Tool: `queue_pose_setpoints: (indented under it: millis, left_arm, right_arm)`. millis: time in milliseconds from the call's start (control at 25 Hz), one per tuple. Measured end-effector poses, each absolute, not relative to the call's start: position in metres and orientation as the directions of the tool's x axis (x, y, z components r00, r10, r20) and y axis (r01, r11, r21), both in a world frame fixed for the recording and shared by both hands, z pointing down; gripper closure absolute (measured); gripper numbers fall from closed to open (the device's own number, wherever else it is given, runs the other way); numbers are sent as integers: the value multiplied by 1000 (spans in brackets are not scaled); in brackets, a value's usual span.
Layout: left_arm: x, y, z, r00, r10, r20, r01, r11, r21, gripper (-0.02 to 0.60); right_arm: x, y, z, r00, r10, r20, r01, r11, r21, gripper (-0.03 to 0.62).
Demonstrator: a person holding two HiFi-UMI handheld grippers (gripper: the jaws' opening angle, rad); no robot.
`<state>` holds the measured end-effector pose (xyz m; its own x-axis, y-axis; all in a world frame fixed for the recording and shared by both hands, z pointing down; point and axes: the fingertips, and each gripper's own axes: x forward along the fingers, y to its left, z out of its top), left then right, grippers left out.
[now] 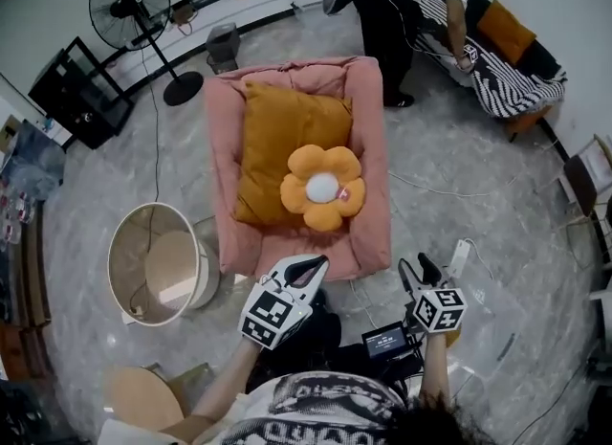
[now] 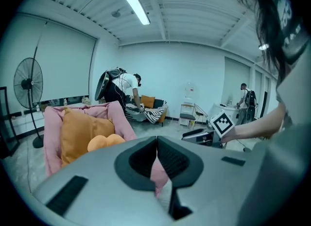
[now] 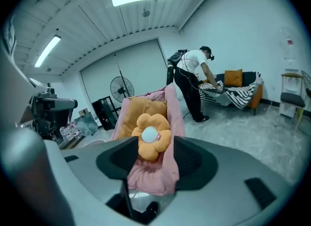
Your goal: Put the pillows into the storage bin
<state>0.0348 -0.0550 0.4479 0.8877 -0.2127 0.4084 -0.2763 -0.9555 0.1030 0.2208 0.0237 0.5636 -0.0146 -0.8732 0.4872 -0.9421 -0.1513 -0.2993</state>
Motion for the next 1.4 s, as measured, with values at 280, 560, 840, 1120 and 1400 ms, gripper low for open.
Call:
queue_pose_setpoints:
  millis: [280,560,840,1120,1400]
  left_arm:
    - [7,-129,447,897,-230,377,-295,-947,123,569]
    - [-6,-162,455,894,-266,360,-340,-927,157,569]
    - [-12,-195,463,869,-325,374,-410,-895,174,569]
    - [-18,-219,488,805,-407,432,-522,-832,188,569]
    - [-18,-242,500,727,-483,488,-628,-754,189,569]
  right_arm:
    - [180,-83,561,-66,-855,515,-969,-69,-239,364]
    - [169,-155,564,-127,-816,564,-989,62,-133,364]
    - [182,-220,581,-162,-763,626,-984,169,-50,364]
    - [197,-283,630,-213,-677,704,-955,296,-4,364]
    - [205,-337,693,-218,-532,819,-871,485,83,255]
